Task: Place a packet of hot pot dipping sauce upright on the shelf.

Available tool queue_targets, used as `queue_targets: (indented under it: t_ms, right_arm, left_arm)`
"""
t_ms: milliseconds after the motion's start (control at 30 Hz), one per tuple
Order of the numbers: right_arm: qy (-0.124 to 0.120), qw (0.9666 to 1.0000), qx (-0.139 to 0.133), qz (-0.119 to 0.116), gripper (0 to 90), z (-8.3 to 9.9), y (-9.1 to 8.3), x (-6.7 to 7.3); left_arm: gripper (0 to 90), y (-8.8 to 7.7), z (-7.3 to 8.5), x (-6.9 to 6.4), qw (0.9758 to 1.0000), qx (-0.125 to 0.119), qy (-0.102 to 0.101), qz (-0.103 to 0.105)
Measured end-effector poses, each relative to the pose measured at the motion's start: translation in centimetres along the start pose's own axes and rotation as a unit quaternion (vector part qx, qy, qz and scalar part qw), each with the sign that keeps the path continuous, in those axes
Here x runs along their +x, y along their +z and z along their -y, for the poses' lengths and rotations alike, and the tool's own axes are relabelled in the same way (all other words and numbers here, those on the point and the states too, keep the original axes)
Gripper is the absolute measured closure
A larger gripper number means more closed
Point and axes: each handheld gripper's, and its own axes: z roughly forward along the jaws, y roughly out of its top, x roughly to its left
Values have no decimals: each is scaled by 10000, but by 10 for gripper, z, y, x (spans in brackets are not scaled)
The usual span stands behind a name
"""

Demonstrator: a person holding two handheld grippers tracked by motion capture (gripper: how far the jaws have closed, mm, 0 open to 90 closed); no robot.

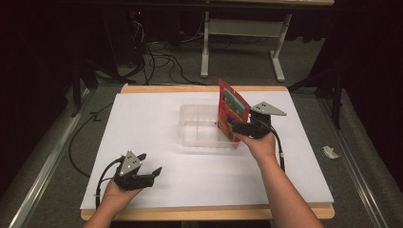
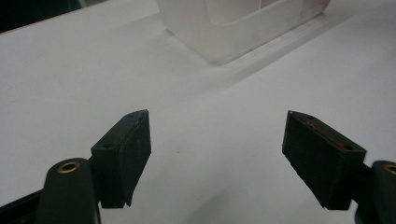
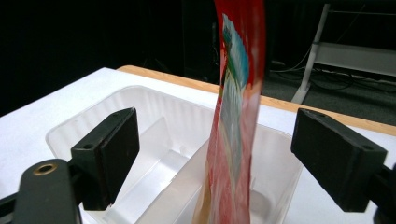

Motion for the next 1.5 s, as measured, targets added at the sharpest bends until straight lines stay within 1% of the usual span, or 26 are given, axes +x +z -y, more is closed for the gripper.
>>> queue_targets:
  t_ms: [200,400,533,633,733,833,867,1033,1100,1200,1333,1400,1433,1467,1500]
  right_arm:
    - [-7,10000,52,4,159,0,-1,0]
    - [20,9999,127,9,153,0,-7,0]
    - [-51,9999,143,28,153,-1,-15,1]
    - [-166,9997,196,42,153,-3,-24,3]
    - [-157,9997,158,-44,157,-1,-34,3]
    - [-194,9996,167,-71,157,2,-45,2]
    - [-144,9997,177,-78,156,4,-48,2]
    - [-135,9998,147,-92,156,18,-72,0]
    - [-144,9997,147,-94,156,25,-81,1]
    - [-183,9997,146,-46,155,37,-96,3]
    - [-321,9994,135,65,155,55,-120,5]
    - [-277,9995,77,153,158,68,-131,5]
    - [-240,9996,37,175,159,75,-136,3]
    - [-167,9997,51,142,159,80,-139,1]
    - [-141,9998,41,110,160,84,-141,-2]
  left_arm:
    - [242,0,0,1,10000,-1,2,-7]
    - [242,-1,0,0,10000,-24,-19,-6]
    - [242,-1,0,0,10000,-28,-23,-3]
    - [242,-1,0,0,10000,-29,-24,-7]
    - [242,0,0,1,10000,-15,-29,-10]
    - [242,0,1,1,10000,0,-23,-15]
    - [242,0,1,1,10000,1,-24,-18]
    - [242,0,1,1,10000,6,-13,-17]
    - [241,0,0,2,10000,-19,-61,-22]
    - [241,0,0,3,10000,-22,-80,-51]
    - [241,0,2,2,10000,14,-86,-15]
    - [241,1,4,2,9999,66,-100,0]
    - [241,2,4,1,9998,62,-174,-5]
    - [241,2,3,0,9995,72,-314,25]
    - [240,2,0,-2,9985,30,-535,79]
